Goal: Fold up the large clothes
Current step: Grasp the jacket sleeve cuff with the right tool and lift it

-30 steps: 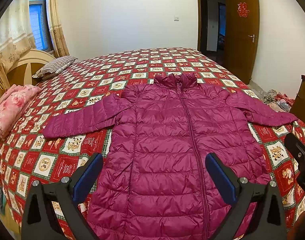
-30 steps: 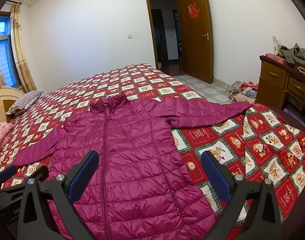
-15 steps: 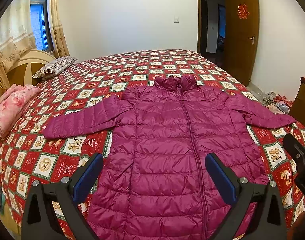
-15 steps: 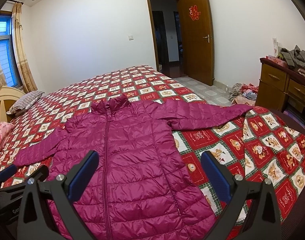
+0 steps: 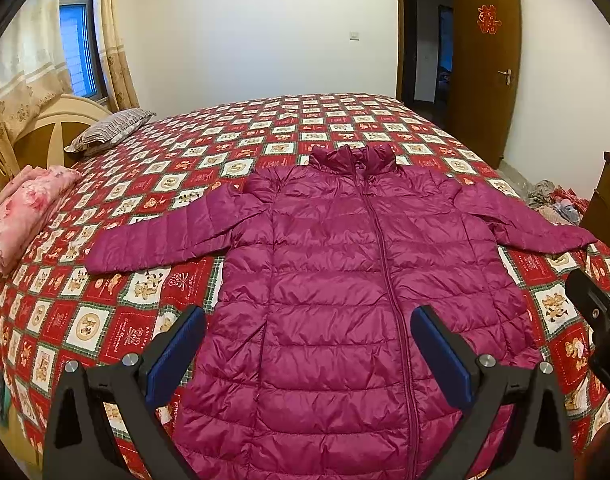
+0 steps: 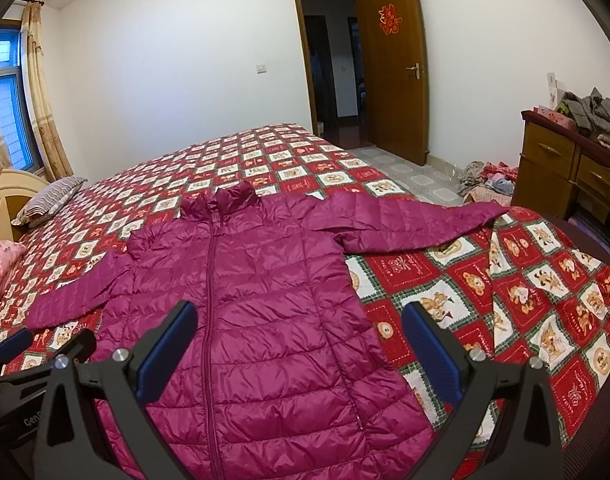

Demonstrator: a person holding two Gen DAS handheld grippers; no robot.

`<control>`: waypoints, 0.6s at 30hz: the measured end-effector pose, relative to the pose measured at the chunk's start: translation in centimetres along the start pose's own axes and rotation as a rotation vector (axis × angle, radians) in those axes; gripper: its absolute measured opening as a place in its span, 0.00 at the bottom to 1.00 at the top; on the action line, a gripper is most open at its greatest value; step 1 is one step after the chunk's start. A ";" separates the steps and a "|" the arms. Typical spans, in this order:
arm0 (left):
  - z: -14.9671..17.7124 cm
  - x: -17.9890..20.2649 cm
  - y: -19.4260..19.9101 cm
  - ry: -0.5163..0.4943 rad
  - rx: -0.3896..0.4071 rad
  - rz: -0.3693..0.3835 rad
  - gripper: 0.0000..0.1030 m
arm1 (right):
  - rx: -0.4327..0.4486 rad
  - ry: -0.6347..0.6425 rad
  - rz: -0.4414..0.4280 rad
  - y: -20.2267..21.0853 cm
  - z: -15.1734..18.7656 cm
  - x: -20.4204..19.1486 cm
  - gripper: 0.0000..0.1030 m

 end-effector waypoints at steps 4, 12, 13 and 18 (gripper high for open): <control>0.2 -0.1 -0.9 0.000 -0.014 0.021 0.99 | -0.016 -0.008 -0.001 -1.0 0.0 0.4 1.00; -1.9 -2.0 -3.9 0.009 -0.032 0.063 0.99 | -0.045 -0.101 0.038 -3.7 -2.3 5.9 1.00; -2.4 -2.4 -4.1 0.016 -0.029 0.066 0.99 | -0.042 -0.114 0.047 -3.9 -2.9 6.8 1.00; -6.1 -4.8 -5.9 0.041 0.031 0.064 0.99 | -0.036 -0.232 0.128 -6.5 -7.2 14.9 1.00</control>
Point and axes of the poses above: each gripper's, at about its wrist camera, not at the fingertips, and y roughly against the way its jaws point, x to its right, z to its underside, the point moved 10 cm from there along -y, roughly the way its jaws point, and after that the axes turned 13 degrees about -x, right-handed, at the moved point
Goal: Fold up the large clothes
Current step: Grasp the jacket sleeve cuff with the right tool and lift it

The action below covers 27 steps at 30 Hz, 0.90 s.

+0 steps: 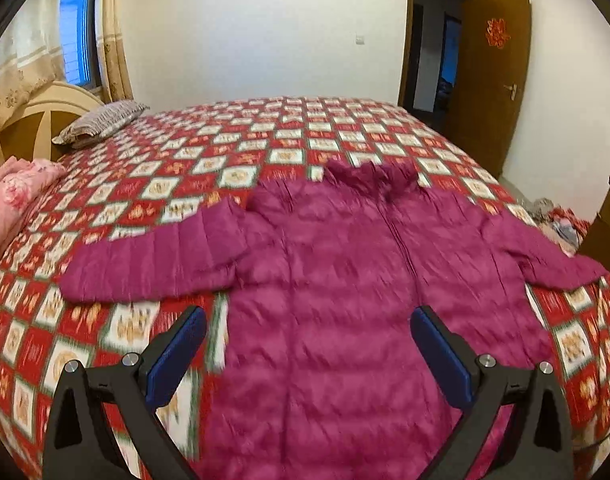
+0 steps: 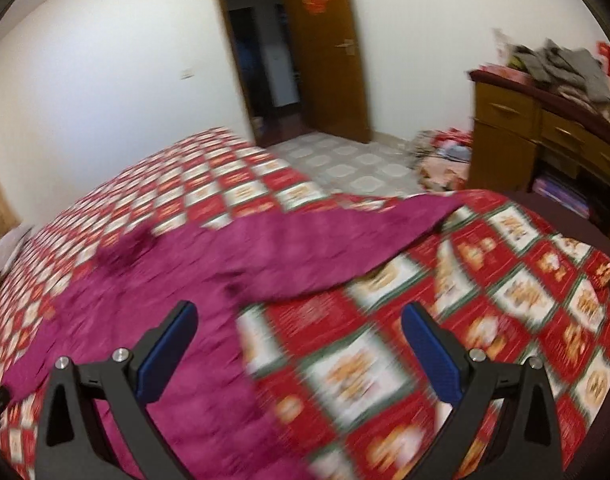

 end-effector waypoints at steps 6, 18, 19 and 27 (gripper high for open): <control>-2.2 -2.6 -5.7 0.059 -0.022 0.000 0.99 | -0.041 -0.135 0.129 -6.6 -6.3 8.4 0.91; -1.3 -4.0 -15.1 0.085 -0.100 -0.076 0.99 | -0.134 -0.277 0.395 -15.7 -9.2 17.9 0.59; -1.1 -4.0 -15.6 0.094 -0.108 -0.076 0.99 | -0.150 -0.279 0.394 -16.1 -9.1 18.0 0.49; 0.0 -4.4 -17.8 0.135 -0.182 -0.041 0.99 | -0.146 -0.271 0.323 -17.3 -9.3 17.8 0.20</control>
Point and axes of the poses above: each gripper's, at about its wrist camera, not at the fingertips, and y roughly against the way its jaws point, x to its right, z to its underside, the point moved 10 cm from there along -y, roughly the way its jaws point, and after that the axes turned 13 degrees about -x, right-handed, at the moved point
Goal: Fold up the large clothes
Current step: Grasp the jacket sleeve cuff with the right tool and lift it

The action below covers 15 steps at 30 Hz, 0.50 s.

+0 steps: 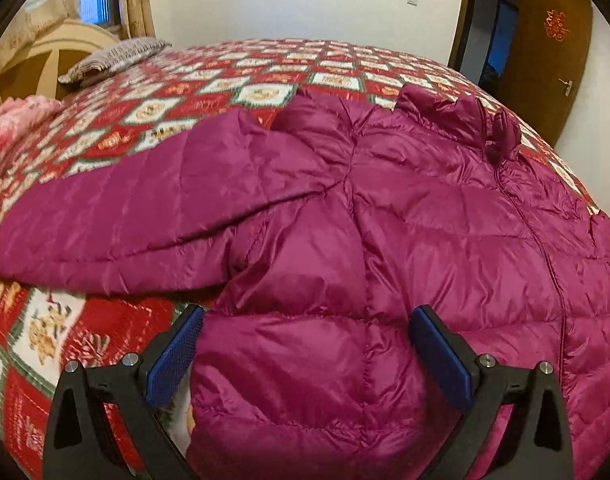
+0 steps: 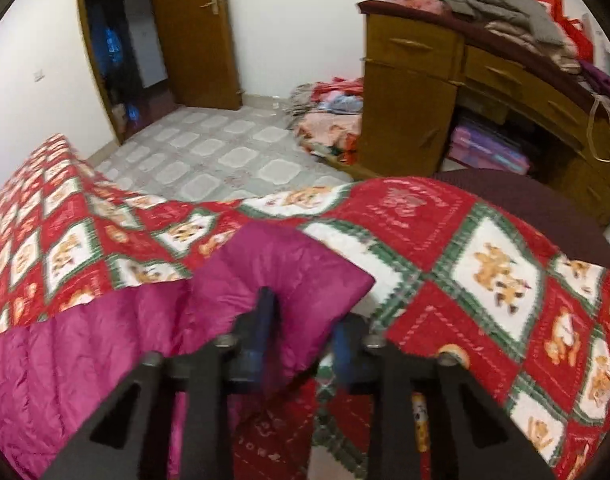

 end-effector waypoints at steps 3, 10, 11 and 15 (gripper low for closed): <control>0.1 0.2 -0.2 -0.011 -0.007 -0.018 0.99 | -0.005 0.042 -0.050 0.6 -0.2 -1.3 0.10; 0.3 0.2 -0.5 -0.005 -0.018 0.002 0.99 | 0.196 0.220 -0.202 11.8 0.4 -8.3 0.10; 0.2 0.2 -0.5 -0.006 -0.018 0.003 0.99 | 0.221 0.258 -0.226 13.6 1.0 -10.0 0.10; 0.2 0.1 -0.2 -0.007 -0.010 0.029 0.99 | 0.293 0.416 -0.314 19.4 4.5 -17.2 0.10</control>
Point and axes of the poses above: each gripper's, at about its wrist camera, not at the fingertips, and y roughly against the way its jaws point, x to its right, z to its underside, the point moved 10 cm from there along -y, roughly the way its jaws point, and after that the axes turned 13 degrees about -x, right-handed, at the moved point
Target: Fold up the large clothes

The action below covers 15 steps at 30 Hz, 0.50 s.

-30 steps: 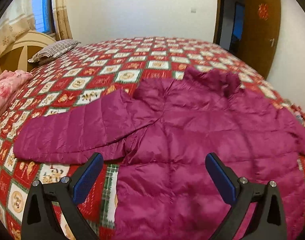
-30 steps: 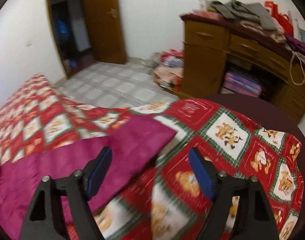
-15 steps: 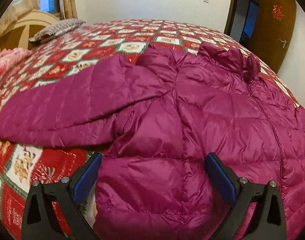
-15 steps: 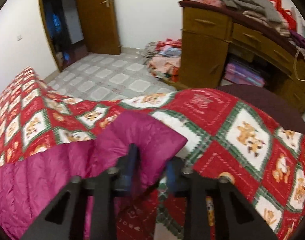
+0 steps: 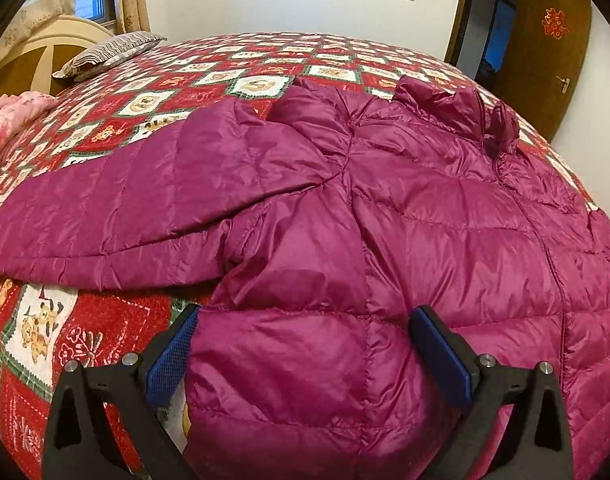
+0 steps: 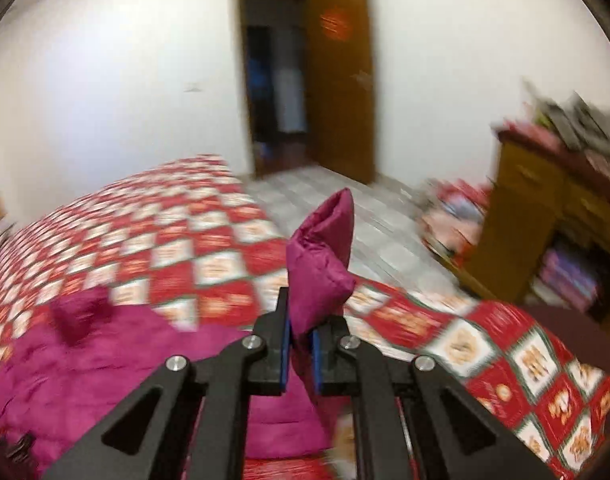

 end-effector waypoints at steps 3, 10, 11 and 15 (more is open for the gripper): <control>0.2 -0.3 0.7 0.021 0.028 0.037 0.99 | 0.023 0.101 -0.094 2.1 0.8 -7.6 0.10; 0.6 -3.5 3.4 0.132 0.071 0.046 0.99 | -0.023 0.287 -0.283 2.1 6.1 -22.4 0.10; 0.7 -4.1 3.8 0.143 0.079 0.036 0.99 | -0.036 0.312 -0.307 1.7 7.2 -24.3 0.10; 1.2 -7.2 5.9 0.185 0.144 -0.009 0.99 | -0.080 0.391 -0.381 0.6 10.7 -30.4 0.10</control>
Point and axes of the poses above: each gripper's, at about its wrist camera, not at the fingertips, and y roughly against the way its jaws point, x to its right, z to its underside, the point moved 10 cm from there along -y, roughly the way its jaws point, and after that the axes turned 13 degrees about -x, right-handed, at the moved point
